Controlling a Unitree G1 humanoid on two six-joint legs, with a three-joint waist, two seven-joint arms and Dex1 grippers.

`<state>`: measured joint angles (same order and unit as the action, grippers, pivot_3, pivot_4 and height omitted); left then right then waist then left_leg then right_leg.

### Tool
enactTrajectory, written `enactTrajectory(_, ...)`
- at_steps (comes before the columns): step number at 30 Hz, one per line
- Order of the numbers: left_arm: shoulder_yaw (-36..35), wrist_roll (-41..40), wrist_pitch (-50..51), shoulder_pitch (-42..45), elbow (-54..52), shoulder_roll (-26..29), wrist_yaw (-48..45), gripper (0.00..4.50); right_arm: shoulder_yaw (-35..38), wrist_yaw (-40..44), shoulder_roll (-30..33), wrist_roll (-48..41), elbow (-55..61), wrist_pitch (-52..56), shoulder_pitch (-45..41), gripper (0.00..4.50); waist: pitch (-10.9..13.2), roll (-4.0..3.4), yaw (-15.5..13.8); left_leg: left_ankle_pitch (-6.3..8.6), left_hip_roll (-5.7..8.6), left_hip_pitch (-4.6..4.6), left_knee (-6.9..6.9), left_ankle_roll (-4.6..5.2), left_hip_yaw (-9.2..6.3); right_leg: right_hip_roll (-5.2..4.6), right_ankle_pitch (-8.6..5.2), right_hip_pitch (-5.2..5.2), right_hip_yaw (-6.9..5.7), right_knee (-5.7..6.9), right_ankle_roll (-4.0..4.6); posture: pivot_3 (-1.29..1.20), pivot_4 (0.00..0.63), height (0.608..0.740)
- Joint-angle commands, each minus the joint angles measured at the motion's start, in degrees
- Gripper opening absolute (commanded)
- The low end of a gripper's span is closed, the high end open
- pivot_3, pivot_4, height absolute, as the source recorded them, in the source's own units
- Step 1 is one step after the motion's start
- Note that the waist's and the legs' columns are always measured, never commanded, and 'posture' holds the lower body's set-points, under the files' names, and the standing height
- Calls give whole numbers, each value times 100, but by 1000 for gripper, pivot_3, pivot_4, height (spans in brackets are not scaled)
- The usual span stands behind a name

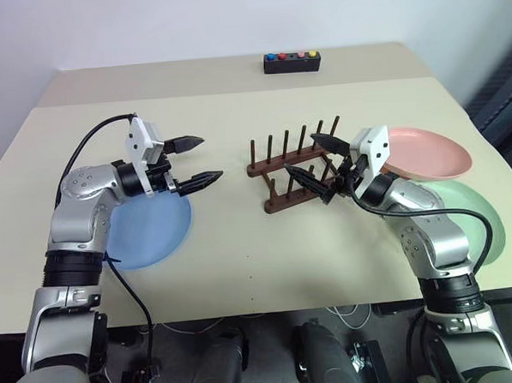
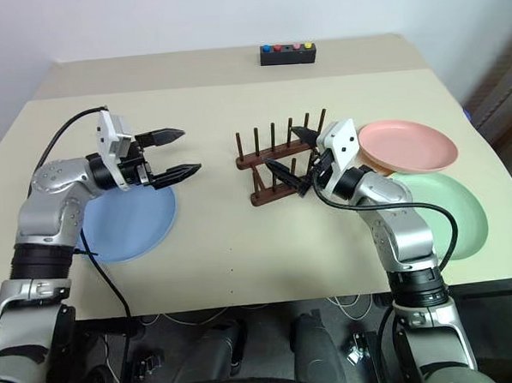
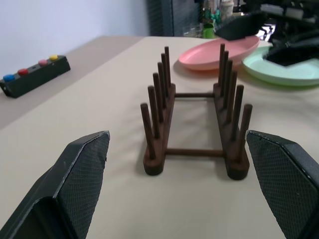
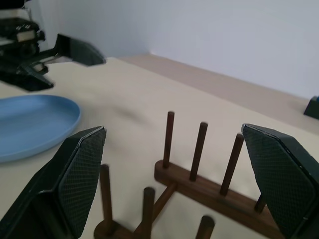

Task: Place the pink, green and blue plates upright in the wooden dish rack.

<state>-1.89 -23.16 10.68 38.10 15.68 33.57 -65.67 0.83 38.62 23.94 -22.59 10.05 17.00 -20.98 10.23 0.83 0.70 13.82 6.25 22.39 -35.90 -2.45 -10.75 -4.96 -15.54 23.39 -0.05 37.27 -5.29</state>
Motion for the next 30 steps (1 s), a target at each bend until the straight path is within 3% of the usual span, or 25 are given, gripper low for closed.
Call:
enactTrajectory(1, 64, 63, -153, 214, 149, -95, -114, 4482, 115, -128, 38, 40, 375, -36, 76, 4500, 0, -1, 9, 0, 1, 0, 0, 0, 1, 0, 0, 0, 0, 0, -1, 0, 150, 740)
enactTrajectory(7, 274, 226, -295, 518, 439, -305, -274, 4482, 223, -292, 66, 9, 526, -10, 282, 4500, 0, 0, 18, 0, -1, 0, -2, 0, 9, 2, 3, 2, 4, 1, -3, 0, 150, 740)
enactTrajectory(17, 371, -117, 294, 162, -45, -324, -821, 4482, 410, -394, 103, 112, 482, -145, 341, 4500, 0, -1, 8, 0, -3, 0, -3, 0, 9, 4, 5, 1, 4, 1, -1, 0, 150, 740)
enactTrajectory(23, 189, 70, 212, 223, -54, -264, -470, 4482, 202, -42, 64, 198, -166, -408, -86, 4500, 0, -1, 25, -1, -8, -2, -6, -1, 12, 11, 9, 2, 6, 4, 4, 0, 150, 740)
enactTrajectory(30, 72, -105, 494, -596, -906, -168, -109, 4482, 78, -237, -329, 206, -125, -434, -251, 4500, -2, -6, 24, -2, -17, -3, 2, -3, 21, 19, 10, 12, 32, 6, 6, 0, 150, 740)
